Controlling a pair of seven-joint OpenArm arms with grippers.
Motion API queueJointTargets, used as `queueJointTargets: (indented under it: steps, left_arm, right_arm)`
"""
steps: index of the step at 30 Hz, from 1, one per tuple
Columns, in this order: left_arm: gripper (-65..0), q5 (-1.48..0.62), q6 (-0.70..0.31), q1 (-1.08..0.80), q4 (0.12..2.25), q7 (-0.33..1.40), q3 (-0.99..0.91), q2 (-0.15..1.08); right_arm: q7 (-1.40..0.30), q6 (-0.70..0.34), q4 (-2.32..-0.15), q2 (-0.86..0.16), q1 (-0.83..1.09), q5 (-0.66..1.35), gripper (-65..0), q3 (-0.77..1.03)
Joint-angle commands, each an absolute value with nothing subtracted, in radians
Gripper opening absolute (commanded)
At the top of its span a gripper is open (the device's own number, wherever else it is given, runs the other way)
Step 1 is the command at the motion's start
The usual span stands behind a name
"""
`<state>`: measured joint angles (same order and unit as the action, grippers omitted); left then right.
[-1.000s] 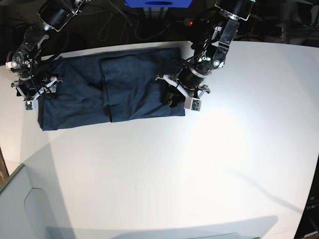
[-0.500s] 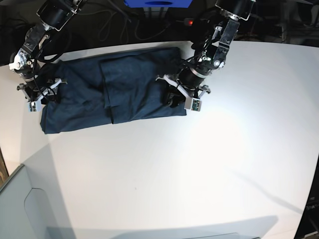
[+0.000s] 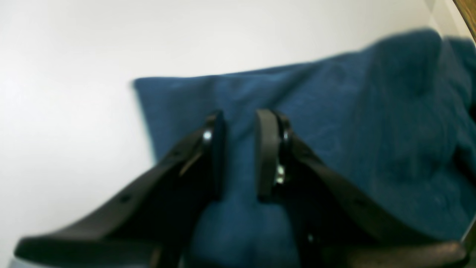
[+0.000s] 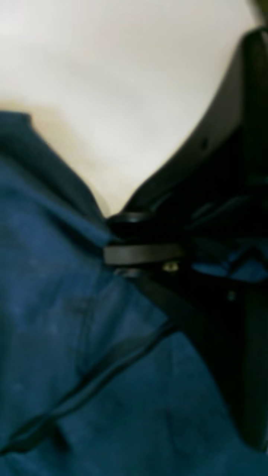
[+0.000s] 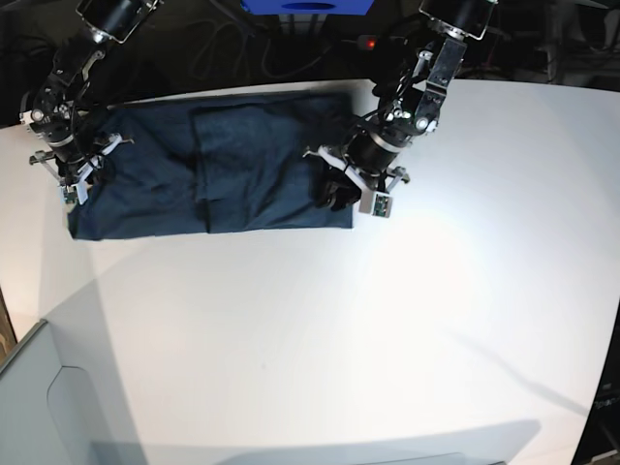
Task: Fold the T-shirt properly
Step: 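Lower the right gripper onto the other strip end and pinch it, then fold the held end with the right gripper over toward the left gripper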
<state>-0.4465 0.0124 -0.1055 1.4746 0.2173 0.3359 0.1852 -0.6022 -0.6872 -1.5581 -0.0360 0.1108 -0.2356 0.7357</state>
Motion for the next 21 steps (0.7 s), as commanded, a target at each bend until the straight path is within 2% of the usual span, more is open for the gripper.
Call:
queueJointTargets:
  steps: [1,13,21]
  left_arm:
    - [-50.7,-0.453,0.008,-0.099,1.491,0.2,0.332,0.186]
    - [-50.7,-0.453,0.008,-0.096,1.483,0.2,0.332,0.182]
    - [-50.7,-0.453,0.008,-0.084,1.483,0.2,0.332,0.182]
  right_arm:
    - [-0.568,-0.698,-1.616,-0.038,0.105,-0.211,-64.9,0.722]
    - [-0.567,-0.698,-1.963,0.053,0.246,-0.209,-64.9,0.501]
    - [-0.565,-0.698,-2.049,0.077,0.314,-0.213,-64.9,0.217]
